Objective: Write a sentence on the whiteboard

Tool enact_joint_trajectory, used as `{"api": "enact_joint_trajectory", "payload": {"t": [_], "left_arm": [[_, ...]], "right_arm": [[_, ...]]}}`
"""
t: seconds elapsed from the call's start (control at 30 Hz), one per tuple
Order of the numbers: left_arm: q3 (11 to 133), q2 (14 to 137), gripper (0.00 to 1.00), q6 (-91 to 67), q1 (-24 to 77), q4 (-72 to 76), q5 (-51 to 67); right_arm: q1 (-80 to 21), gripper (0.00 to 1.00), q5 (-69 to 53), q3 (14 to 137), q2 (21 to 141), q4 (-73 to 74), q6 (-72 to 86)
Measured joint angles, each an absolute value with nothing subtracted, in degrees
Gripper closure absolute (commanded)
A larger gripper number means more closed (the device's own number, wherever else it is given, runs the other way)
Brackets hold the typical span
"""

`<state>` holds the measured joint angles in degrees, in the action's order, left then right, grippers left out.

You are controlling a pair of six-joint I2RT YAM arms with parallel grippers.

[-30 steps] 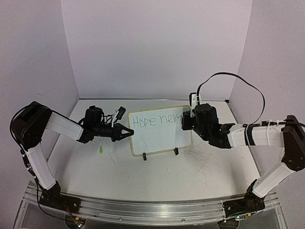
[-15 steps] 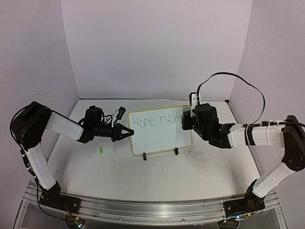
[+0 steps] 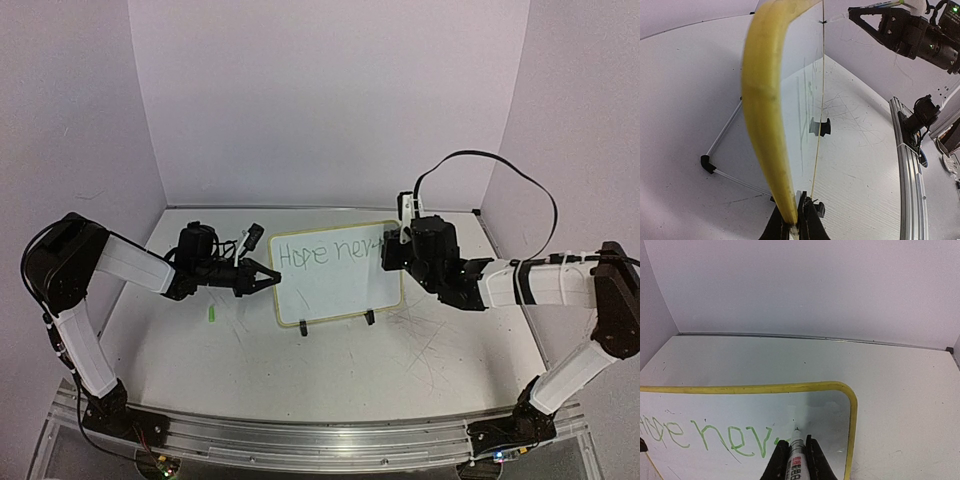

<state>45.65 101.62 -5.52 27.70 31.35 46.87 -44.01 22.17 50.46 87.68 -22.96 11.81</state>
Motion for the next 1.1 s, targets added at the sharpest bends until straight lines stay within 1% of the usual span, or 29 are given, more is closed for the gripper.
{"api": "enact_joint_trajectory", "payload": {"t": [1.1], "left_arm": [[45.74,101.62,1.0,-5.82,27.73,30.96,46.68]], "right_arm": [[-44.03,1.0,18.21,50.44,89.14,-23.97,14.9]]}}
